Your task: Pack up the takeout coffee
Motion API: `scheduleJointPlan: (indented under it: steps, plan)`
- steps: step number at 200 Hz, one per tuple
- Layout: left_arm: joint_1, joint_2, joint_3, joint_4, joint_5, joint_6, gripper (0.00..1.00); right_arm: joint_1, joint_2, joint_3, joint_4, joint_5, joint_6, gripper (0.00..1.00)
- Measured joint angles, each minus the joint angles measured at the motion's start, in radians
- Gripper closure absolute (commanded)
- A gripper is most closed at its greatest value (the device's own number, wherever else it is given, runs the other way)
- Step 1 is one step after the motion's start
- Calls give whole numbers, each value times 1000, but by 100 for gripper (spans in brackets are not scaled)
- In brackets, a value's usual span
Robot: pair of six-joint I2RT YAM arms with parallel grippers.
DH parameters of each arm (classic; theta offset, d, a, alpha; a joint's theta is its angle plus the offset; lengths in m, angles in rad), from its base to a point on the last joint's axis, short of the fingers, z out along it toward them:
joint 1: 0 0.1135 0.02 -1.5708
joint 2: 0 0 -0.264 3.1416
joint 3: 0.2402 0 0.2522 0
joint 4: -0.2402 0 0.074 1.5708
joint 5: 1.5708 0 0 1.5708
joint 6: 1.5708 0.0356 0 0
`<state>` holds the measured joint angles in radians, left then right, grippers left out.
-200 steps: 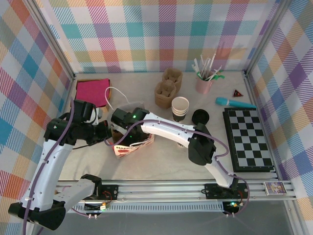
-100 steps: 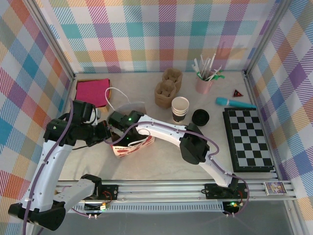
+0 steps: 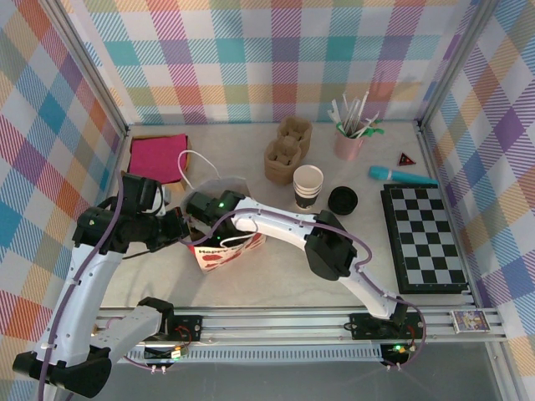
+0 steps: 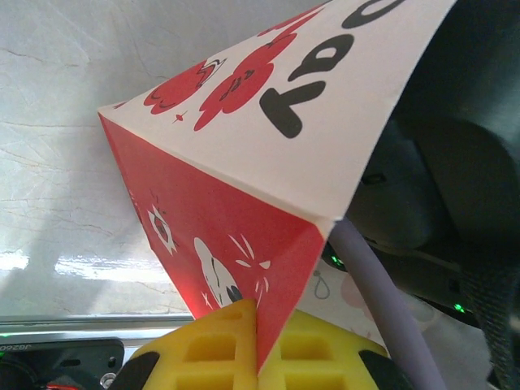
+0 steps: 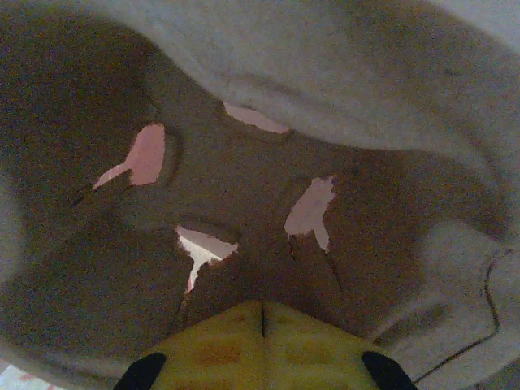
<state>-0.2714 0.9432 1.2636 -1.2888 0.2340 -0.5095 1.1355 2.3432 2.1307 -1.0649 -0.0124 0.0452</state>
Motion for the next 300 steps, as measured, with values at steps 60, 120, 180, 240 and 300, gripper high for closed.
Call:
scheduleJointPlan:
  steps: [60,120,180,240,300]
  plan:
    - [0,0,-6,4,9,-3,100,-4,4,13,-55,-3,0,97]
    - [-1,4,-6,45,30,-2,100,-19,-10,299,-193,3,37,83]
    - [-2,-2,-21,69,26,10,100,-22,-154,215,-246,0,78,74]
    - [-2,-19,-63,88,11,29,100,-15,-335,219,-231,-3,141,45]
    - [-2,-26,-69,92,12,35,100,-28,-344,418,-256,16,187,16]
